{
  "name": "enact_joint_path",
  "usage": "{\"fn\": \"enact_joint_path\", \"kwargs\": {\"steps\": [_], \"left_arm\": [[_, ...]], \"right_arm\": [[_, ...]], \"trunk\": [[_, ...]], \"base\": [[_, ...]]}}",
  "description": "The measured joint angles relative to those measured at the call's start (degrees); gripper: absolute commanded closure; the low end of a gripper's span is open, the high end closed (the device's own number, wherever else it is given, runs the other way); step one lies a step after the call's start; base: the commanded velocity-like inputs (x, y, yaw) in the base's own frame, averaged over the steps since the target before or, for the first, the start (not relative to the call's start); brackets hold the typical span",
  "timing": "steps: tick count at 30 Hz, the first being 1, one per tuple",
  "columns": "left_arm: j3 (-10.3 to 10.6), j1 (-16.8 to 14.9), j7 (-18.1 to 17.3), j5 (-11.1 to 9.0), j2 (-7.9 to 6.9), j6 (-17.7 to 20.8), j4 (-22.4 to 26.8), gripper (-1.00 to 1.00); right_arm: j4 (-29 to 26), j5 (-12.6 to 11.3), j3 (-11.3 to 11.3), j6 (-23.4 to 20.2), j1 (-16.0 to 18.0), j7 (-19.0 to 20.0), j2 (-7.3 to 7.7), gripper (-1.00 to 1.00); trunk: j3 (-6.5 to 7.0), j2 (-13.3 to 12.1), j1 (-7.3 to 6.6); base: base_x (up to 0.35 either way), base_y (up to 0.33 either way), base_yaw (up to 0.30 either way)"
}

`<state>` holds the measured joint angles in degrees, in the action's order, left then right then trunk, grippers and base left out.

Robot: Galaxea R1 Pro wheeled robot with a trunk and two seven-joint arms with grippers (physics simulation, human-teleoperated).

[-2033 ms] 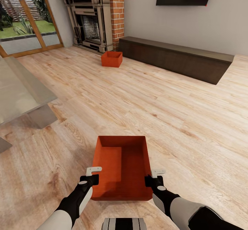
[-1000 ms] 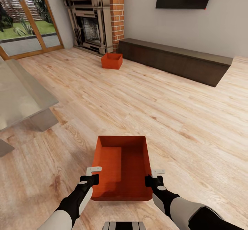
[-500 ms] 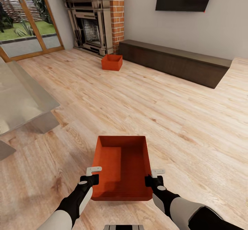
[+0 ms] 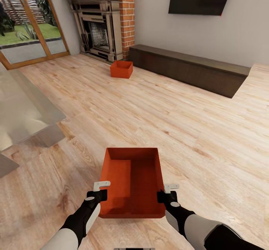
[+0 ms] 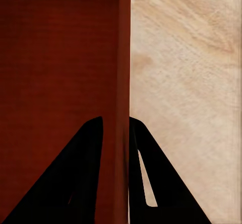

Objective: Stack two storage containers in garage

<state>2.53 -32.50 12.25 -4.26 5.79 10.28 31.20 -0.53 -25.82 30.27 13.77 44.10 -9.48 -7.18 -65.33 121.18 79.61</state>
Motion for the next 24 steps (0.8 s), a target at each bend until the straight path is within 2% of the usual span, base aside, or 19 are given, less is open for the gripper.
{"fn": "enact_joint_path", "kwargs": {"steps": [24], "left_arm": [[0.0,0.0,0.0,-0.1,-0.08,-0.1,0.0,1.00]], "right_arm": [[0.2,-0.5,0.4,0.3,0.0,0.0,-0.12,1.00]], "trunk": [[4.31,-9.6,-5.27]], "base": [[0.000,0.000,0.000]]}}
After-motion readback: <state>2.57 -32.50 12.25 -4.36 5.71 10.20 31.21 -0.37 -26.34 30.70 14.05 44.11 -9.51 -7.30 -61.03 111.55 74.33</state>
